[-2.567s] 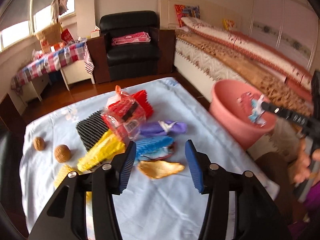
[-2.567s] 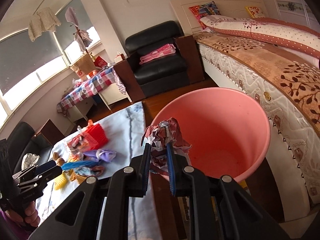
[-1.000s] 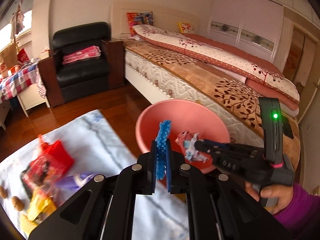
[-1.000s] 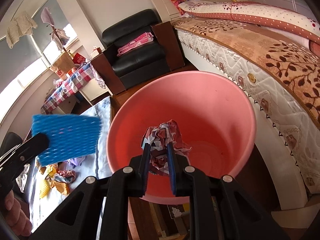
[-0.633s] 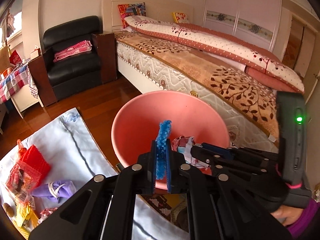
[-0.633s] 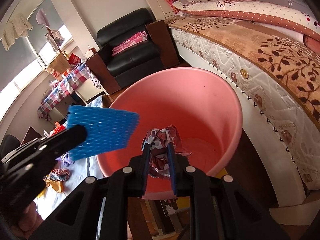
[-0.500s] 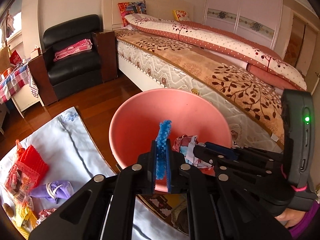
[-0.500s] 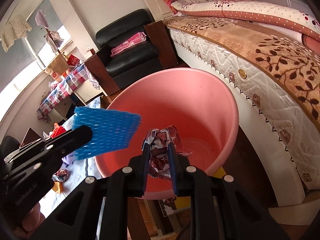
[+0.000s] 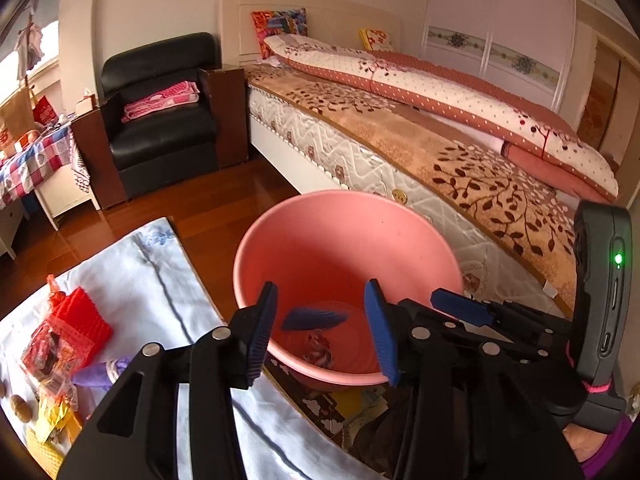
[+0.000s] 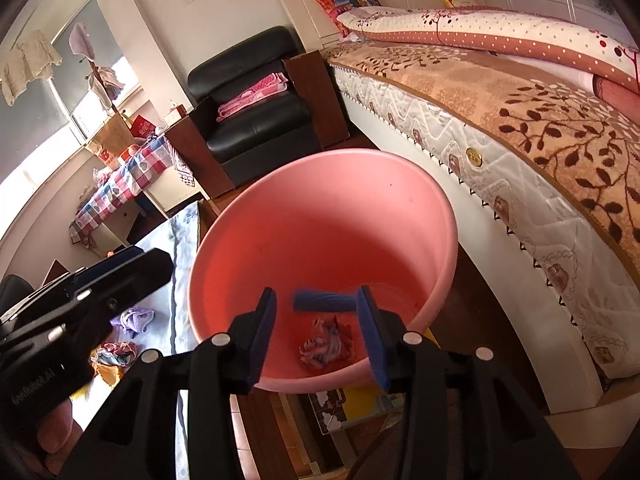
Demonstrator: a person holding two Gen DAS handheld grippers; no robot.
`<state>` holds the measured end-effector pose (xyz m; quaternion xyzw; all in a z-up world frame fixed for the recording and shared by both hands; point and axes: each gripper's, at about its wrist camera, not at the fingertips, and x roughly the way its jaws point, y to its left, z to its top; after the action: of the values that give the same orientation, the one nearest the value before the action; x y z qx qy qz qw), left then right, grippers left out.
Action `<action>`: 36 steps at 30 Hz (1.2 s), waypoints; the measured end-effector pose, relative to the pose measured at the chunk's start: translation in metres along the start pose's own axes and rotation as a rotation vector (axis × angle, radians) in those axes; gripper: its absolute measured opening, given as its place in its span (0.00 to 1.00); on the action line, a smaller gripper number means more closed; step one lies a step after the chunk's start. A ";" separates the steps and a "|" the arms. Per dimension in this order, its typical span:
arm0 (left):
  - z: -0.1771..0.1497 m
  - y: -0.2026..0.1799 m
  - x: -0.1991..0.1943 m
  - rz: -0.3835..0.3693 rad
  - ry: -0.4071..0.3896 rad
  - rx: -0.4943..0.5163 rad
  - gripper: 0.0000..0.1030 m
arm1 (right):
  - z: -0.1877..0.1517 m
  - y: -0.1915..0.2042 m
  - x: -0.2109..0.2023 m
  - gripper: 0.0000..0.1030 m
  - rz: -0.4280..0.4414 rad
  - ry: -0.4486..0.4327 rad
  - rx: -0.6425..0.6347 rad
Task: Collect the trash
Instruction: 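Open the right tool over the bucket while the left tool opens, dropping the blue mesh, then move both open tools back over the trash on the table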
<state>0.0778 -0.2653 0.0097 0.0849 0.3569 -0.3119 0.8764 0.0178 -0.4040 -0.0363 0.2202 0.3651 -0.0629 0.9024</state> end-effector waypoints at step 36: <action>-0.075 0.131 -0.117 0.302 -0.100 -0.289 0.44 | -0.055 0.185 -0.043 0.45 0.197 -0.089 -0.342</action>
<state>0.0494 -0.0770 0.0245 -0.0049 0.3371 -0.1263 0.9329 0.0022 -0.2155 0.0233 0.0955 0.3069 0.0790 0.9436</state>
